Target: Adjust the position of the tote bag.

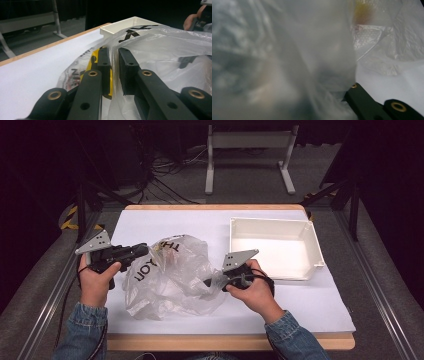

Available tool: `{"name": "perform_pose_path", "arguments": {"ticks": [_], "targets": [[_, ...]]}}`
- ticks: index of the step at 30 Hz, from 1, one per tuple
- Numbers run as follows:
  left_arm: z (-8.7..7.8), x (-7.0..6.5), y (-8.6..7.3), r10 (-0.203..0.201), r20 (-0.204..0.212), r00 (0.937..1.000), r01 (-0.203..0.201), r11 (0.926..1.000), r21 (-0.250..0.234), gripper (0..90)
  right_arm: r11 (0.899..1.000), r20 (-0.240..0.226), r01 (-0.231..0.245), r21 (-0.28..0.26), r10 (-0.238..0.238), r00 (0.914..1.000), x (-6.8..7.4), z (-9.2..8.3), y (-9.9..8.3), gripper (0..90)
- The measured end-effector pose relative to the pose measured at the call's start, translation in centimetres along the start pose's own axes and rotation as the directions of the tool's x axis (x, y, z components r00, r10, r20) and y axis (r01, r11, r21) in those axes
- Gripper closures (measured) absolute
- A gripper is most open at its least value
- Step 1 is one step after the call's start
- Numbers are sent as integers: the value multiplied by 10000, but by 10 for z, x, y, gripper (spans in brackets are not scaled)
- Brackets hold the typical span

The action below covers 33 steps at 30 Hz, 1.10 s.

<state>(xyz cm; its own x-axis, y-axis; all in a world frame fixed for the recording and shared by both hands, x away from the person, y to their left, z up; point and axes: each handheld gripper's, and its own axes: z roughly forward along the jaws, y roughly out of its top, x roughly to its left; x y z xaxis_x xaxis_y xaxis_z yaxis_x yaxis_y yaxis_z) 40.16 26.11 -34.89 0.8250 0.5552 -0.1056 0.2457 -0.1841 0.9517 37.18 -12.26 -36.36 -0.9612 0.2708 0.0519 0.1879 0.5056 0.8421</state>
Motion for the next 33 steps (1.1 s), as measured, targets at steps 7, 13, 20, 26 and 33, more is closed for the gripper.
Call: {"name": "perform_pose_path", "arguments": {"ticks": [7,13,20,26,33], "targets": [[-2,-1,2,46,14,10000,-46,10000,-73,805,9996,-922,89,-257,-112,9957,13,-15,6,900],[-2,-1,4,85,-48,10000,-86,9999,-117,804,9976,-617,-254,-636,214,9979,12,-28,7,777],[-4,5,5,50,-240,9997,-56,9997,-254,807,9902,979,-260,-1370,397,9944,1,-27,12,366],[-4,15,3,-313,-444,9985,294,9987,-423,809,9800,1591,-184,-1982,506,9860,-10,-25,13,292],[0,31,-7,-949,-870,9917,914,9949,-431,805,9638,2273,-523,-2613,1141,9671,-32,-16,17,242]]}}
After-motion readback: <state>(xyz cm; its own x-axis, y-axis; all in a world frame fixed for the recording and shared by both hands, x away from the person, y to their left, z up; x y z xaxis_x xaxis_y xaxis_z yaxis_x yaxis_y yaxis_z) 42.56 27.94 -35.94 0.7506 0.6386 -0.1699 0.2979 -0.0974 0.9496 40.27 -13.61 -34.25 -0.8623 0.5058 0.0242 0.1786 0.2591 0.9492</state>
